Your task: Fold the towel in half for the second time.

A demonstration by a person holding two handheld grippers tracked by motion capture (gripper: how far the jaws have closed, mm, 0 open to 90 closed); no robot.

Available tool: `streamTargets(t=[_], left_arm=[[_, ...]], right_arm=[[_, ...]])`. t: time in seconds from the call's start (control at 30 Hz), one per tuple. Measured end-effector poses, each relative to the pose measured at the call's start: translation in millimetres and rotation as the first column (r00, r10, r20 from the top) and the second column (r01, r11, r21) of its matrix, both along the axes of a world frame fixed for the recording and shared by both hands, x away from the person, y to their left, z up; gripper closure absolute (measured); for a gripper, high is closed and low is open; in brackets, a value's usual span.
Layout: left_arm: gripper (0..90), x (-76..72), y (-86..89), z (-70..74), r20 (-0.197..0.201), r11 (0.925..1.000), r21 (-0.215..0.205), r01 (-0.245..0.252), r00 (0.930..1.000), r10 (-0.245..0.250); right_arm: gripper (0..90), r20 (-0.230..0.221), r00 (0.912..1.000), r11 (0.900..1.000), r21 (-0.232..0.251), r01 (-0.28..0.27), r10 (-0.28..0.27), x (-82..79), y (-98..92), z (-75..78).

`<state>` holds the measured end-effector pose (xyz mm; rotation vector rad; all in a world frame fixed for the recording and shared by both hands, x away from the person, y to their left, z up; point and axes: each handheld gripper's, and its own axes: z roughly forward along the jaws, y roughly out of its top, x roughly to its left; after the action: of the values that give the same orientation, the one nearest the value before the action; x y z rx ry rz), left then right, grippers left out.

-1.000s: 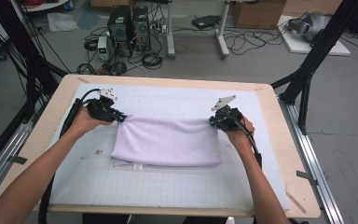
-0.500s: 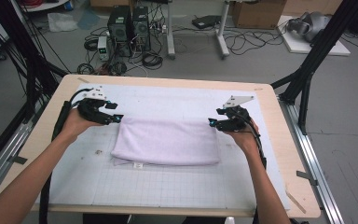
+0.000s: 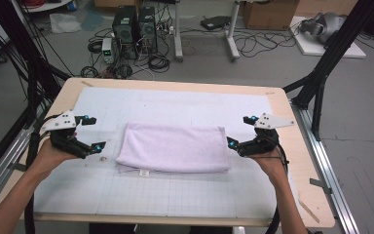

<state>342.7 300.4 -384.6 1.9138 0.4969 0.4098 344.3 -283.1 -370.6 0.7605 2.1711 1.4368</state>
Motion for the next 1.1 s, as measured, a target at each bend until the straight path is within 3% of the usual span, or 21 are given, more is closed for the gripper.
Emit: streamTargets(t=[0.1,0.2,0.27,0.43,0.53,0.67,0.87,1.0,1.1], left_arm=[[1.7,-14.4,7.2,-0.8,0.025,0.9986,-0.052,-0.008,0.9997,0.009],[1.7,-26.8,15.2,-4.5,0.036,0.9957,-0.093,0.0,0.9993,0.003],[1.7,-33.0,20.1,-7.9,0.043,0.9928,-0.119,-0.013,0.9989,0.018],[1.7,-45.8,27.7,-14.1,0.072,0.9825,-0.183,-0.033,0.9962,0.047],[1.7,-51.4,29.8,-17.9,0.089,0.9796,-0.198,-0.034,0.9947,0.052],[1.7,-58.7,31.6,-26.8,0.087,0.9702,-0.238,-0.048,0.9938,0.07],[1.7,-65.0,28.6,-43.7,0.074,0.9688,-0.244,-0.044,0.9952,0.064],[1.7,-64.0,25.5,-43.5,0.083,0.9702,-0.239,-0.04,0.9946,0.062],[1.7,-63.1,24.2,-42.6,0.086,0.967,-0.252,-0.038,0.9944,0.061]], right_arm=[[0.5,0.034,0.9994,1.0,0.018,-0.012,0.012,-12.4,-3.6,0.9],[0.5,0.065,0.9976,0.995,0.09,-0.03,0.024,-23.6,-9.3,-0.4],[0.5,0.081,0.9966,0.994,0.106,-0.022,0.013,-29.2,-14.1,-2.7],[0.5,0.093,0.9957,0.986,0.168,-0.011,-0.005,-43.9,-23.9,-11.5],[0.5,0.105,0.9944,0.983,0.181,-0.009,-0.01,-53.0,-26.4,-19.0],[0.5,0.107,0.9938,0.983,0.185,0.011,-0.031,-61.8,-29.1,-30.3],[0.5,0.127,0.9904,0.979,0.203,0.027,-0.053,-76.1,-34.9,-44.1],[0.5,0.135,0.9888,0.979,0.201,0.035,-0.063,-79.1,-37.3,-45.6],[0.5,0.139,0.9882,0.978,0.207,0.035,-0.065,-79.5,-37.9,-45.3]])
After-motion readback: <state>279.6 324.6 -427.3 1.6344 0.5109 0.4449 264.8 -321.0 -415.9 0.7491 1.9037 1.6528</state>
